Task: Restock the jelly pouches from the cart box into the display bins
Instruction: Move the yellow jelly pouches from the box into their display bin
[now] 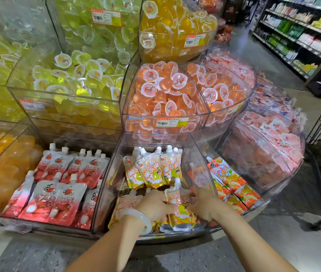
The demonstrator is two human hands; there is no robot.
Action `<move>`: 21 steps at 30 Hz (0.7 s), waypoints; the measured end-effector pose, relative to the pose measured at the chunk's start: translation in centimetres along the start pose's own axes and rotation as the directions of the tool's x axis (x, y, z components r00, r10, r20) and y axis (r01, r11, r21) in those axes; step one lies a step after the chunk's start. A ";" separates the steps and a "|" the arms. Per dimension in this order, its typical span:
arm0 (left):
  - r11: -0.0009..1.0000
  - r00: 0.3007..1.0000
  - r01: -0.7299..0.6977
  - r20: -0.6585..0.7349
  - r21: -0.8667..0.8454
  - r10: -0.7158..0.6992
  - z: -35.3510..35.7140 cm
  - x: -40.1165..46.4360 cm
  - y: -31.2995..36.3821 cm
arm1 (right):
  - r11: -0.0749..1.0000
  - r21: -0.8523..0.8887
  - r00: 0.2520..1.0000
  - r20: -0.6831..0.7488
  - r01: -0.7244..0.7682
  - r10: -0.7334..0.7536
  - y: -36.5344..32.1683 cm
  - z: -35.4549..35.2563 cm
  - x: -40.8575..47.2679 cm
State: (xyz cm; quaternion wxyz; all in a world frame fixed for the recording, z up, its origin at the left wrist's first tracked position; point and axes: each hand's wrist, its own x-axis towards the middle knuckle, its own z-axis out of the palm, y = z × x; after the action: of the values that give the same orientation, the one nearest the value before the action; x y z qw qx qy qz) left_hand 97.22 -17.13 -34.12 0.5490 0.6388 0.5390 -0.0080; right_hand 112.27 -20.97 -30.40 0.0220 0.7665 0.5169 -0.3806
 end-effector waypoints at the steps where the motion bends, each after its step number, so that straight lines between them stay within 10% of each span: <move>1: 0.996 1.000 0.004 -0.004 0.092 -0.003 0.1 0.1 0.2 | 0.999 -0.052 1.000 -0.016 0.006 -0.007 -0.1 -0.1 -0.2; 13: 0.974 0.987 -0.005 -0.153 0.226 0.040 1.3 0.6 -0.4 | 0.982 -0.185 0.997 -0.057 0.046 -0.057 -0.3 0.5 -0.8; 21: 0.994 0.994 -0.106 -0.010 0.038 0.106 0.4 -0.2 -0.1 | 0.995 -0.027 0.995 0.010 0.101 -0.100 0.4 0.6 -0.3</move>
State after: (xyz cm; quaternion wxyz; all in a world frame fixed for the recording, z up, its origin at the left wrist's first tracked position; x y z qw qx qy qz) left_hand 97.35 -17.58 -34.20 0.5334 0.6768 0.5072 0.0148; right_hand 112.19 -21.65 -30.75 0.0156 0.7375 0.5599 -0.3774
